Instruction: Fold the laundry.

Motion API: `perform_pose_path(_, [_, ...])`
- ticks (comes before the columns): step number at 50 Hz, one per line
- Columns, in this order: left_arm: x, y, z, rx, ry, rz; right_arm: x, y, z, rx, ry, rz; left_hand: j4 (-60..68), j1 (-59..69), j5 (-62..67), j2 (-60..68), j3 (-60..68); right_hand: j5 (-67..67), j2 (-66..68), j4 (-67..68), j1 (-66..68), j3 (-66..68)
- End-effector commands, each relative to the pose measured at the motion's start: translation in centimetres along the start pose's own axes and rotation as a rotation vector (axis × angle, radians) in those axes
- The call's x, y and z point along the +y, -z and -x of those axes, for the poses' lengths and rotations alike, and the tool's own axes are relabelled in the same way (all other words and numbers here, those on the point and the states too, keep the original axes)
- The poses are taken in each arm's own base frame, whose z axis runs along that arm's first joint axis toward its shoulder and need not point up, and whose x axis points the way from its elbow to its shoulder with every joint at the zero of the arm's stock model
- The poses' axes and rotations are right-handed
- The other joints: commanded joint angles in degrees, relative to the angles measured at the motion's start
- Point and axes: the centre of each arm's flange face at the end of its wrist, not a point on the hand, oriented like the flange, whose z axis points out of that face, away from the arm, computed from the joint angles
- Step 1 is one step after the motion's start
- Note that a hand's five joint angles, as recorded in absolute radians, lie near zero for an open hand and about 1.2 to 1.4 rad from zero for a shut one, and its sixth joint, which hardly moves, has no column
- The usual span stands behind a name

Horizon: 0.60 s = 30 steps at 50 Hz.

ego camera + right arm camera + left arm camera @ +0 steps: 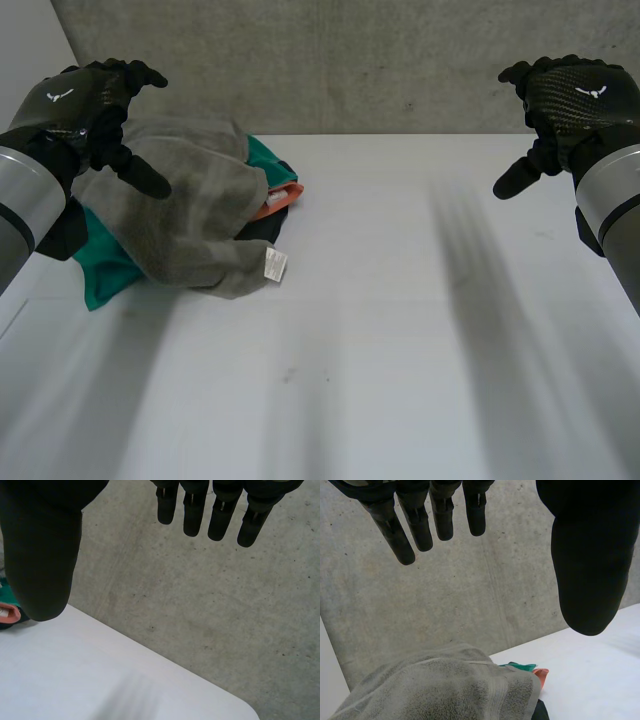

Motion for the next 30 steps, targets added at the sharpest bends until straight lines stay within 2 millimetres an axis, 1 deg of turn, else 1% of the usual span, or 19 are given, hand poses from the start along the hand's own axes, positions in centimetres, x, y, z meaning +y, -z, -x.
perform_pose_path(1, [0.0, 0.0, 0.0, 0.001, 0.000, 0.000, 0.0, 0.0, 0.0, -0.001, 0.000, 0.001, -5.2, -4.9, -5.0, -5.1, -5.1, -5.7, -5.7, -6.1, -5.0, -6.0])
perform_pose_path(12, [0.1, -0.1, -0.1, 0.004, -0.002, -0.001, 0.0, 0.0, 0.0, -0.001, 0.000, 0.001, -4.7, -4.4, -4.5, -4.6, -4.6, -5.7, -5.7, -6.1, -5.0, -6.0])
perform_pose_path(17, [1.1, -1.5, 0.1, 0.003, -0.032, -0.004, 0.0, 0.0, 0.1, -0.004, 0.001, -0.001, -3.8, -3.6, -3.6, -3.8, -3.7, -5.7, -5.7, -6.1, -5.0, -6.0])
perform_pose_path(18, [2.0, -2.5, 0.5, -0.008, -0.063, -0.003, 0.0, 0.1, 0.1, -0.007, 0.001, 0.000, -3.2, -2.9, -3.0, -3.1, -3.1, -5.7, -5.7, -6.1, -5.0, -6.0])
perform_pose_path(21, [3.5, -4.1, 1.0, -0.019, -0.129, -0.002, -0.1, 0.0, 0.1, -0.009, 0.003, -0.002, -3.2, -2.9, -2.9, -3.1, -3.1, -5.7, -5.7, -6.1, -5.0, -6.0])
perform_pose_path(22, [4.7, -5.4, 1.5, -0.031, -0.181, -0.004, -0.1, 0.1, 0.2, -0.011, 0.003, -0.004, -3.2, -2.9, -2.9, -3.1, -3.1, -5.7, -5.7, -6.1, -5.0, -6.0])
perform_pose_path(25, [6.7, -7.5, 3.2, -0.069, -0.266, 0.008, -0.1, 0.1, 0.2, -0.013, 0.003, -0.003, -2.2, -1.9, -1.9, -2.1, -2.1, -5.7, -5.7, -6.1, -5.0, -6.0])
perform_pose_path(26, [7.8, -8.6, 4.4, -0.091, -0.317, 0.017, -0.1, 0.1, 0.2, -0.013, 0.003, -0.003, -1.8, -1.6, -1.6, -1.8, -1.7, -5.7, -5.7, -6.1, -5.0, -6.0])
perform_pose_path(27, [8.3, -9.1, 4.8, -0.097, -0.342, 0.019, -0.1, 0.1, 0.2, -0.013, 0.003, -0.003, -1.8, -1.6, -1.6, -1.8, -1.7, -5.7, -5.7, -6.1, -5.0, -6.0])
perform_pose_path(29, [10.1, -10.6, 5.5, -0.104, -0.399, 0.034, -0.1, 0.1, 0.2, -0.013, 0.003, -0.003, -0.8, -0.6, -0.6, -0.8, -0.7, -5.7, -5.7, -6.1, -5.0, -6.0])
perform_pose_path(30, [10.7, -11.1, 5.7, -0.106, -0.409, 0.043, -0.1, 0.1, 0.2, -0.013, 0.003, -0.003, -0.5, -0.2, -0.3, -0.4, -0.4, -5.7, -5.7, -6.1, -5.0, -6.0])
